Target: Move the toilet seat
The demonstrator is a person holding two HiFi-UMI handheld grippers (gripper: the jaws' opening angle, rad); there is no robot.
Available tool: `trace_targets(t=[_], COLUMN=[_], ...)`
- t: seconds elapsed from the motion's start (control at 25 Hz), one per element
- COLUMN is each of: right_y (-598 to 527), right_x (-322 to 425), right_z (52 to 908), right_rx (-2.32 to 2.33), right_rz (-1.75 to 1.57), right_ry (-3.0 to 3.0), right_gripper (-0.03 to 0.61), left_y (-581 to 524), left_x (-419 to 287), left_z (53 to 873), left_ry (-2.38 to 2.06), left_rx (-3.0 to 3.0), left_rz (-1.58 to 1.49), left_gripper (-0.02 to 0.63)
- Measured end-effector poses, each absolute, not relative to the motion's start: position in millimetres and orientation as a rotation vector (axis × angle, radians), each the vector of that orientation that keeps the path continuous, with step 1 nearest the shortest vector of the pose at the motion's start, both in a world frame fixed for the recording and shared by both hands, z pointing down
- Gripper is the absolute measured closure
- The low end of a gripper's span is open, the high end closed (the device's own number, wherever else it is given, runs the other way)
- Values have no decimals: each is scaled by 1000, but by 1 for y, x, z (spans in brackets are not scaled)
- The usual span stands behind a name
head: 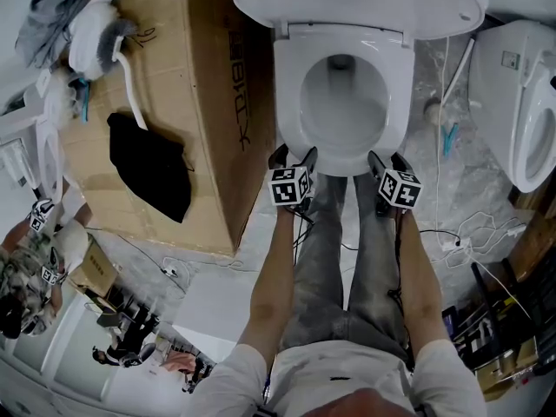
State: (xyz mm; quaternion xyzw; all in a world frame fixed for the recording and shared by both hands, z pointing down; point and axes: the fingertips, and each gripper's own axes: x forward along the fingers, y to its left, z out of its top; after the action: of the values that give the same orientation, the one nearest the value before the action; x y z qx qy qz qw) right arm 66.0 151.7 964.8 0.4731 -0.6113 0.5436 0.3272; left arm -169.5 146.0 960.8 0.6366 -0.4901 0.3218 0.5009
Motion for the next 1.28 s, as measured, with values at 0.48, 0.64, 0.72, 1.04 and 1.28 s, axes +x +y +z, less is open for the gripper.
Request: trace_targets(t=[0.48,0.64,0.72,1.04,1.28], right_y=[150,148,146,140,134], right_x=[67,68,70,71,70], right_z=[933,919,911,883,861], right_rx=[1245,1271,1298,1333,1346], right_rz=[1439,1469,1502,1500,1488], right_ry=[-1615,-1616,-1610,-1641,-1669], right_gripper=[262,269,287,293,291], left_y=[144,143,142,135,130], left_x=[-170,-170,-170,-170,-170], left_z=[929,915,906,879,856], left_ry=[-1206,-1216,-1221,-1234,-1253], left_rx=[1593,1612,1624,1660,1669], left_rz=[736,719,705,660,631], left_gripper=[276,276,276,276,276])
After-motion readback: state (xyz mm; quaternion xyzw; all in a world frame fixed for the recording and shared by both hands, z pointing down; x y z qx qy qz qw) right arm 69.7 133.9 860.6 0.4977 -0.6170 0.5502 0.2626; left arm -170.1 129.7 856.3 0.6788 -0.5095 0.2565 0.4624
